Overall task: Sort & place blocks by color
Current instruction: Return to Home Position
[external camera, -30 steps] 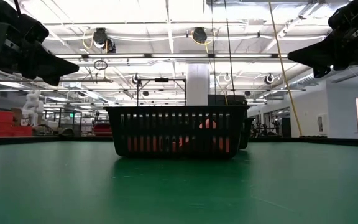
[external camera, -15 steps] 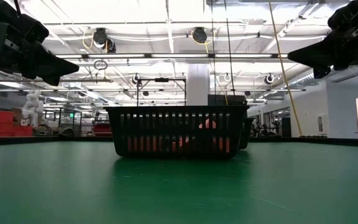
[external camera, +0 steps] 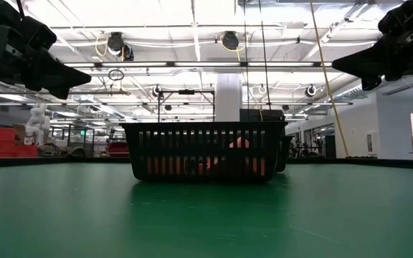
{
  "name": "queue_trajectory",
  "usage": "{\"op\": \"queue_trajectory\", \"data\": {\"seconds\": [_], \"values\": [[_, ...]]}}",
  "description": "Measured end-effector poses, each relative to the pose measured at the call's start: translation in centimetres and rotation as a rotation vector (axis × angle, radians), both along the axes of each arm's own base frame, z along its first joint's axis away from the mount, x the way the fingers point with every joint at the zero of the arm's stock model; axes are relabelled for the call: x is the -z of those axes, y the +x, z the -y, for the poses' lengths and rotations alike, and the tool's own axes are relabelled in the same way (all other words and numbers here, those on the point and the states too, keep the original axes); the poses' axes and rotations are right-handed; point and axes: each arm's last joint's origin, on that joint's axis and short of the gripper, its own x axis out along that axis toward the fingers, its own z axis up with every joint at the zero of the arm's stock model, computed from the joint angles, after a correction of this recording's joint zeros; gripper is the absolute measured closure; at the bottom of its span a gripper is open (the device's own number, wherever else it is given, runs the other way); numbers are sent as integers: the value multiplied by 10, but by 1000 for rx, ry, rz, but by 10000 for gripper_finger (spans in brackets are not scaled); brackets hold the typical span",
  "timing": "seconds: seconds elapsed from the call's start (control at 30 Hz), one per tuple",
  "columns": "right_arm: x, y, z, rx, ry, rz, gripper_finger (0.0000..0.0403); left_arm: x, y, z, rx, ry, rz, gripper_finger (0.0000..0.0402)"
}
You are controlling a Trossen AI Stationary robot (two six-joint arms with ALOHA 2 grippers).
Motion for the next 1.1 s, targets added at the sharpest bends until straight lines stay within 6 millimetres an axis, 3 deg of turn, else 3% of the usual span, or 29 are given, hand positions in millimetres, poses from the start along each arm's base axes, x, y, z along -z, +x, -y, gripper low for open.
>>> {"op": "queue_trajectory", "data": {"seconds": [1.1], "values": [[0, 0, 0, -2, -22, -5, 403, 0, 0, 0, -2, -18, 1, 385]]}}
